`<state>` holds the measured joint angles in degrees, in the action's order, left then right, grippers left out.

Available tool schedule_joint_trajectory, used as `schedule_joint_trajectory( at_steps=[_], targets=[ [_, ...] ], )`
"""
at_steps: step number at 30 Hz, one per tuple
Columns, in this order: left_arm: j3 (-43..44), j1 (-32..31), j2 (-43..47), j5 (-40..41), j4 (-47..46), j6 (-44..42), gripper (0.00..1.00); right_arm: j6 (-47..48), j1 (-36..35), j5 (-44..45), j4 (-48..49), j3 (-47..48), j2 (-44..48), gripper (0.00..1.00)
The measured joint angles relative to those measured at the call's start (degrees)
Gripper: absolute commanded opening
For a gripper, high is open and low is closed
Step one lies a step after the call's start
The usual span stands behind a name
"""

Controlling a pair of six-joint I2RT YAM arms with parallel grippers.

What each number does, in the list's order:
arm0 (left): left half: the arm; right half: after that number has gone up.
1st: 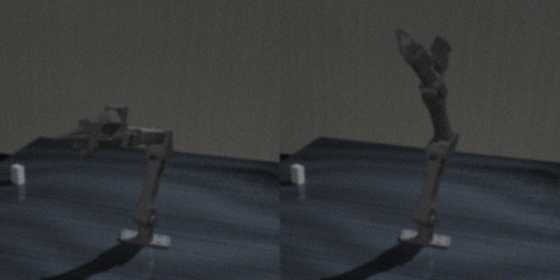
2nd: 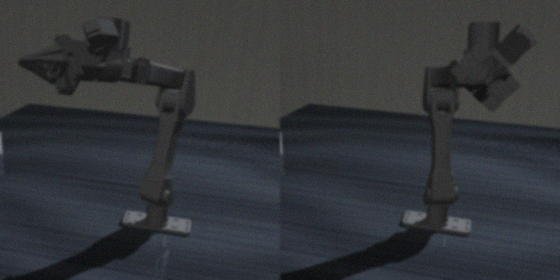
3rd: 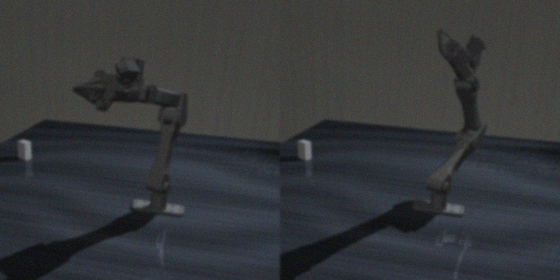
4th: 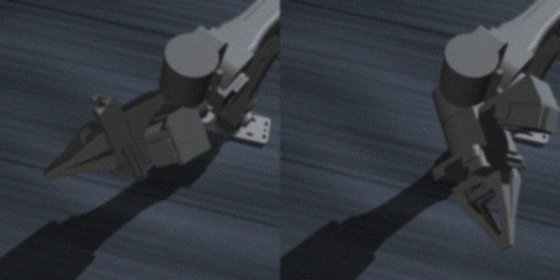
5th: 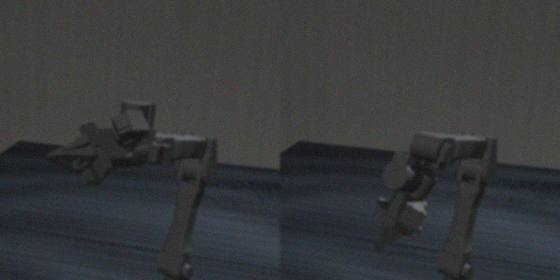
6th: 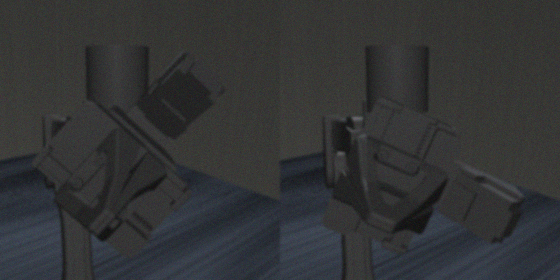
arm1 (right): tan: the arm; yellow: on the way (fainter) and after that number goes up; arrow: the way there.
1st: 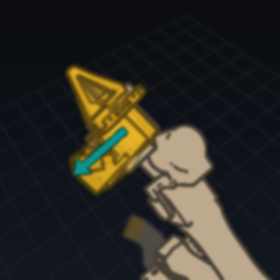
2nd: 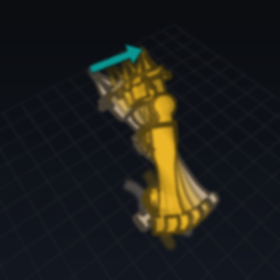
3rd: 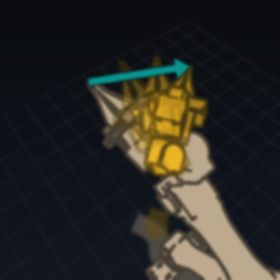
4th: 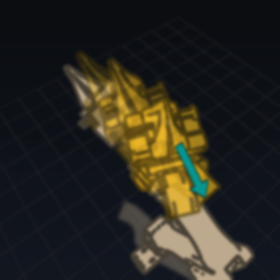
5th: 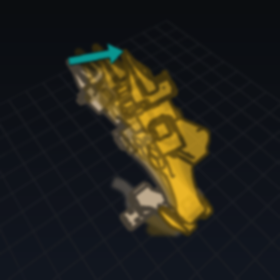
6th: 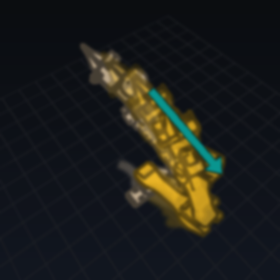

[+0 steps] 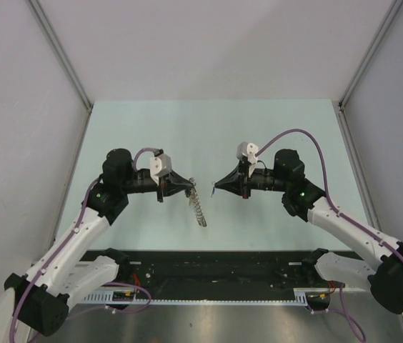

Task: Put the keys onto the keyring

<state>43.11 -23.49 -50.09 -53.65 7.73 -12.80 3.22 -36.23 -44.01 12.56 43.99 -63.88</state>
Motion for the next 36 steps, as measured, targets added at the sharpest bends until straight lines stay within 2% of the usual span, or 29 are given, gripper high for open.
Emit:
schedule_joint_trajectory(
  at_steps=[11, 19, 36],
  targets=[
    [3.56, -2.8, -7.89, -6.23, -2.08, -3.32, 0.0, 2.4, -0.26, -0.02, -6.29, 0.33, 6.34, 0.0],
    [1.73, -2.89, -8.26, -9.7, -10.49, -0.39, 0.0, 2.86, -0.46, -1.36, -6.75, 0.39, 4.63, 0.0],
    [-0.02, -3.04, -8.37, -12.44, -13.66, 1.66, 0.0, 5.57, -3.41, -0.94, -5.95, 0.39, 4.57, 0.0]
  ],
)
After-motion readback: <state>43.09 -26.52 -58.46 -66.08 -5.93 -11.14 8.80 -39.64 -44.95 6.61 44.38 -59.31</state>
